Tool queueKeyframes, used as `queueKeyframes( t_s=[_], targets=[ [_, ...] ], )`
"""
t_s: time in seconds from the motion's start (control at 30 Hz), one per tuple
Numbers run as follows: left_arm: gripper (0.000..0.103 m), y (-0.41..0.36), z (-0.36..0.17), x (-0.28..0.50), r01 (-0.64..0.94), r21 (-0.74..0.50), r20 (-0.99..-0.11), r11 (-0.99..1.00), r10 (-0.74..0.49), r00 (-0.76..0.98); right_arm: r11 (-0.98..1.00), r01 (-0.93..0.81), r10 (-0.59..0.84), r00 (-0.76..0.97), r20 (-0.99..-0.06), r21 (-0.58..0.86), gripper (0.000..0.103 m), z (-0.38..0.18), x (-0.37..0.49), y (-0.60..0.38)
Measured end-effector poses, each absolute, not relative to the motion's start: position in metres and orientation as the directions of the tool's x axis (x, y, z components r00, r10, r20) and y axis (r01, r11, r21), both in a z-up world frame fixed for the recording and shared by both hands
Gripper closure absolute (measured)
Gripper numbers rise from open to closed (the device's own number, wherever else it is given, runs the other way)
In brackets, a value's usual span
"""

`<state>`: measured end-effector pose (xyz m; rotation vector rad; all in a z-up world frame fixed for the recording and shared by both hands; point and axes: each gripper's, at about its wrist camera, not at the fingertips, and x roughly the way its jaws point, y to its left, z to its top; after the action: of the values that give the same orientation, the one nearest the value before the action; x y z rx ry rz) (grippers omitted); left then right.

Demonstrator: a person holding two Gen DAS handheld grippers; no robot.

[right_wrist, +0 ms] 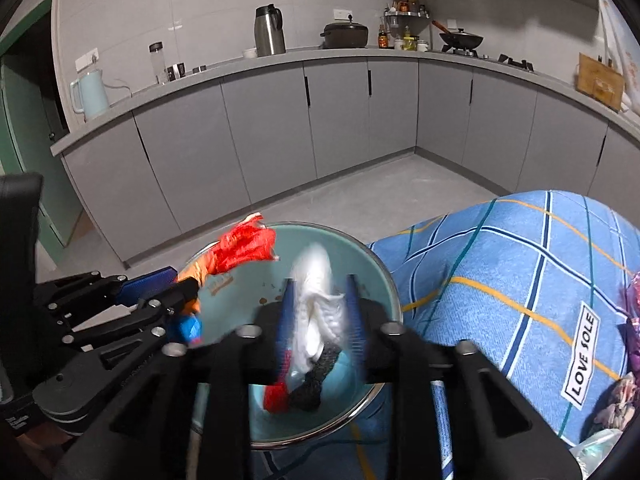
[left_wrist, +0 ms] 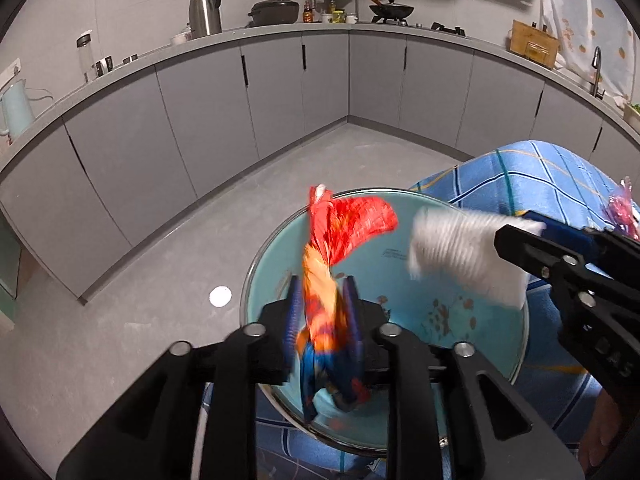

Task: Collect trash
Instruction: 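Open both tools to drop the wrapper and mesh sleeve into the bucket, then move both tools back over the remaining trash on the table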

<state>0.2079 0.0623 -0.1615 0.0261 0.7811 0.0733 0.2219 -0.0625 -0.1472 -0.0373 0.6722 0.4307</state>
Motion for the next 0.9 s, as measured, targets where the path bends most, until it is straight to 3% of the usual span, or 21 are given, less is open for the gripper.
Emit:
queueKeyframes(
  t_s=[0.33, 0.9],
  targets=[
    [0.043, 0.063, -0.158, 0.202, -0.085, 0.099, -0.69, 0.991, 0.13, 0.712, 0.923, -0.366, 0.361, 0.718, -0.595, 0.118, 0.061, -0.142, 0.213, -0.078],
    [0.027, 0.051, -0.134, 0.181, -0.078, 0.128, -0.652, 0.989, 0.143, 0.745, 0.942, -0.312, 0.325, 0.77, -0.549, 0.12, 0.048, -0.12, 0.174, -0.105]
  ],
)
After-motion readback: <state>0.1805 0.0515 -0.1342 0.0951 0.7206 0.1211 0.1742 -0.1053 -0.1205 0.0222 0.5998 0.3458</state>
